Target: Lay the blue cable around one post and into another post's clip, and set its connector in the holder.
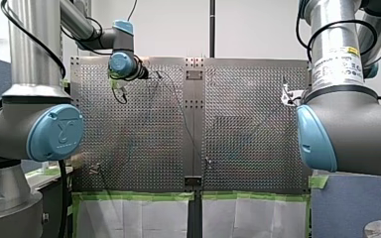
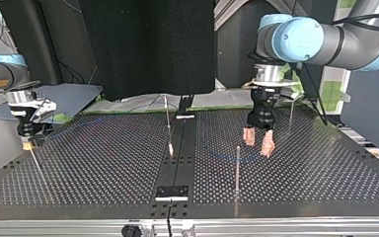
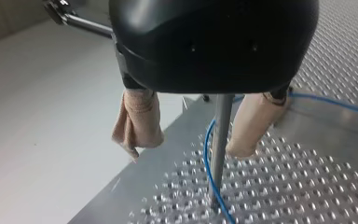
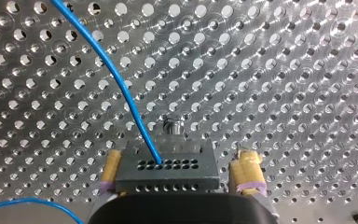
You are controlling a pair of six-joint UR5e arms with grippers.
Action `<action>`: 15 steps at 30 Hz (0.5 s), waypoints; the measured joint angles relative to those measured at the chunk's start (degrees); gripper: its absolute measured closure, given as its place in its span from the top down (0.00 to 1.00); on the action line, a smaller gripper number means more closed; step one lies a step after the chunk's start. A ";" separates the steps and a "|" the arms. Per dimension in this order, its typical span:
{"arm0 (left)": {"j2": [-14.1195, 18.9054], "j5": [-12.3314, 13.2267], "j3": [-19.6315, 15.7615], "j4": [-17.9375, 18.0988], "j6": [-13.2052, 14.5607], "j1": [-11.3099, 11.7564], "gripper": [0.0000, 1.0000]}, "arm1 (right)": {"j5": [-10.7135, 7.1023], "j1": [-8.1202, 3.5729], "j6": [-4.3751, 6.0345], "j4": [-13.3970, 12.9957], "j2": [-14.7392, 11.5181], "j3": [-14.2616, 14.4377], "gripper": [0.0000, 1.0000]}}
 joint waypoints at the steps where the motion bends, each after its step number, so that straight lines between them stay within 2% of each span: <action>1: 0.01 -0.19 0.19 -0.56 0.53 0.07 1.00 | -0.01 -0.01 0.01 0.01 0.00 0.00 1.00; 7: -0.11 -0.45 2.83 -4.08 4.06 0.12 1.00 | -0.02 -0.14 0.05 0.07 -0.01 0.00 1.00; 15: -0.10 -3.52 7.04 -8.37 8.34 -0.48 1.00 | 0.00 -0.26 0.04 0.13 0.00 0.00 1.00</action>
